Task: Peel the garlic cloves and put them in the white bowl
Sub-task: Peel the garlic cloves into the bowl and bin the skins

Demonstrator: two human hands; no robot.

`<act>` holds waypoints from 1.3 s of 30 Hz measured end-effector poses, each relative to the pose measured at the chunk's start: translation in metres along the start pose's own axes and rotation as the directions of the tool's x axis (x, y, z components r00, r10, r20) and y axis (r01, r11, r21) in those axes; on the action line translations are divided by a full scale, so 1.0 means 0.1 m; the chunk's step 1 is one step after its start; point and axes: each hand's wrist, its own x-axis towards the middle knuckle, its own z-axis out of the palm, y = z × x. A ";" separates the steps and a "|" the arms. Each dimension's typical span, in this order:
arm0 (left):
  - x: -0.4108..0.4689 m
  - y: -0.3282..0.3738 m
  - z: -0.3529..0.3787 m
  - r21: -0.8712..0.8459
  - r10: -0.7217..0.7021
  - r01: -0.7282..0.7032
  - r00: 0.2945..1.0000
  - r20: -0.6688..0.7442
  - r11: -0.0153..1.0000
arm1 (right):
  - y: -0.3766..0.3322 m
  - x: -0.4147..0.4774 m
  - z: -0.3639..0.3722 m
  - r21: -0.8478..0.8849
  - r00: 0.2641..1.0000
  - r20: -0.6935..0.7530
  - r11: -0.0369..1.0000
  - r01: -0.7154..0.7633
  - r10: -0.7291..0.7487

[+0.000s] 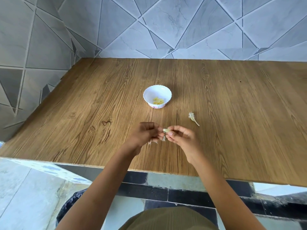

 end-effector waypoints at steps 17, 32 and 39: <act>0.03 -0.04 0.04 0.329 0.268 -0.210 0.952 -0.144 0.921 | 0.07 0.04 -0.03 -0.082 0.988 -0.117 0.992 0.096 -0.105; 0.51 -0.23 -0.50 0.781 0.419 0.037 0.827 -0.374 0.624 | 0.43 -0.07 -0.38 -0.986 0.914 0.073 0.110 0.127 -0.400; 0.54 -0.14 0.05 0.801 0.412 -0.480 0.851 0.326 0.357 | 0.41 -0.07 -0.38 -0.984 0.923 0.058 0.137 0.118 -0.379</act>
